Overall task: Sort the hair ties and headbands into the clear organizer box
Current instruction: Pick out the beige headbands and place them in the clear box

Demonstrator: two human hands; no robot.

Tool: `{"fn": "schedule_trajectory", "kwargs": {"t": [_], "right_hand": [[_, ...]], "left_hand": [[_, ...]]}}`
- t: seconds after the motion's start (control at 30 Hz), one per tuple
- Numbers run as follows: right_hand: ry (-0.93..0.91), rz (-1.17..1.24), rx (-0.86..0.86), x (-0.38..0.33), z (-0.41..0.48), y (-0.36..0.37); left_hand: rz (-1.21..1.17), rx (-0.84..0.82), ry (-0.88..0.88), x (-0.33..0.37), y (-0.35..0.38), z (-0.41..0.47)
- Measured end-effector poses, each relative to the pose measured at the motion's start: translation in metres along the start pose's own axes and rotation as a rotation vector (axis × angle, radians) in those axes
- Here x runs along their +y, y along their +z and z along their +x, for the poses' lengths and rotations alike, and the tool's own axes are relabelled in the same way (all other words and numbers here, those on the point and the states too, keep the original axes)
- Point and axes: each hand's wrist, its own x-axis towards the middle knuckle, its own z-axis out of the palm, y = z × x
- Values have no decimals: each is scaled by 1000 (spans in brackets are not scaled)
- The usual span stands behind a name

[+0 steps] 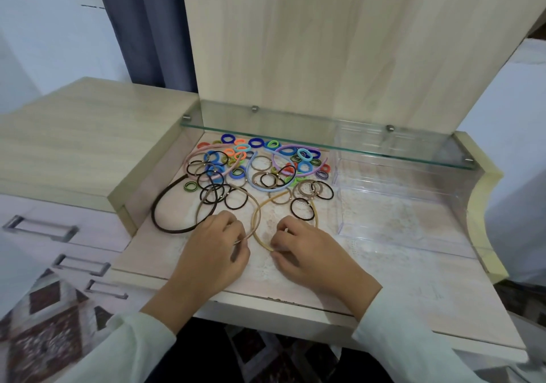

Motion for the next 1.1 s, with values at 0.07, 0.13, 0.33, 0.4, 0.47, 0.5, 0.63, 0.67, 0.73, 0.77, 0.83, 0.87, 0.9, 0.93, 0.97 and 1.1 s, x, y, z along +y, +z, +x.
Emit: {"fn": "schedule_trajectory", "kwargs": {"t": [0.07, 0.13, 0.33, 0.4, 0.47, 0.5, 0.63, 0.67, 0.73, 0.77, 0.83, 0.87, 0.9, 0.93, 0.97, 1.1], "right_hand": [[19, 2, 13, 0, -1, -2], [28, 6, 26, 1, -1, -5], [0, 38, -42, 0, 1, -4], [6, 37, -13, -1, 1, -1], [17, 35, 14, -1, 1, 0], [17, 34, 19, -1, 1, 0], [28, 35, 22, 0, 3, -5], [43, 49, 26, 0, 4, -7], [78, 85, 44, 2, 4, -10], [92, 104, 53, 3, 4, -12], [114, 143, 55, 5, 4, -16], [126, 165, 53, 7, 5, -18], [140, 192, 54, 8, 6, -20], [156, 225, 59, 10, 8, -23], [171, 264, 72, 11, 9, -26], [246, 451, 173, 14, 17, -38]], "left_hand": [[-4, 6, 5, 2, -3, 2], [-49, 23, -1, 3, -6, 5], [-272, 65, -91, 7, -12, 13], [-357, 87, -154, 13, -16, 16], [-473, 73, -240, 21, -24, 21], [-544, 55, -280, 25, -29, 24], [-775, 42, -463, 33, -43, 40], [-835, 43, -503, 34, -45, 44], [-908, 47, -544, 33, -49, 51], [-921, 53, -547, 32, -51, 54], [-941, 62, -542, 32, -55, 58], [-959, 63, -546, 31, -57, 61], [-983, 61, -556, 31, -59, 63], [-1008, 62, -571, 31, -60, 66], [-1026, 65, -583, 30, -61, 68], [-1085, 71, -619, 28, -65, 75]]}}
